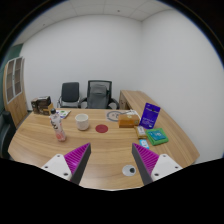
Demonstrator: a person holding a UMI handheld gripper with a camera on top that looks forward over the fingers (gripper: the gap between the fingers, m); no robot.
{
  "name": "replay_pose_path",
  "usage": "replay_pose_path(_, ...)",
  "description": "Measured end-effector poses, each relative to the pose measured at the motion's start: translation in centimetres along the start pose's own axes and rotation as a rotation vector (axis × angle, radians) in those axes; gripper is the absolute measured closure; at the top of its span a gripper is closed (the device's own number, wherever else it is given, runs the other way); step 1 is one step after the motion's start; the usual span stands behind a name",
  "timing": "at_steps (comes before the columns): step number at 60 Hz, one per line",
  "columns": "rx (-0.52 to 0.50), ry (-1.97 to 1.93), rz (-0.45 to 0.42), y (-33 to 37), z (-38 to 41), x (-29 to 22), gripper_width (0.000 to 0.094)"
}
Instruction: Pour water
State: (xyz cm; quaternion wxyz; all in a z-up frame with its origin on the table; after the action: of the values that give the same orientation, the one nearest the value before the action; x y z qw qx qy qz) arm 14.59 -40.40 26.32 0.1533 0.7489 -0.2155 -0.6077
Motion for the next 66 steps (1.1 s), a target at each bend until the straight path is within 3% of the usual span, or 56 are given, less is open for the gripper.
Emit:
replay_pose_path(14,-0.008,0.015,0.019,-1.1,2.1,0.8,0.0075)
replay_pose_path(28,-0.124,0.032,0.022,-3.6,12.0,2.2,0.0075)
replay_pose_path(41,-0.194,0.014,-0.054,-10.3,23.2,-0.2,0.0076)
replay_pose_path(52,-0.148,0.004,-0.123,-18.7,28.6,-2.9,0.0086)
replay_pose_path(60,-0.127,-0.034,-0.139,-24.2,30.4,-3.5,0.0149)
replay_pose_path(66,-0.097,-0.06,-0.156,-27.1,30.7,-3.6,0.0277)
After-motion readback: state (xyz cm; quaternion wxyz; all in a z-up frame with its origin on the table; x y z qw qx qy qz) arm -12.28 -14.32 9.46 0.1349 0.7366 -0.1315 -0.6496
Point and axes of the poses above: the point between the fingertips, and its own axes, seen from behind it with the camera up: z to the left, x down, y backward, against the way the camera looks, the point moved 7 cm from there along y, backward, against the way the camera looks, and after that the axes turned 9 degrees about y, right-handed, at the moved point
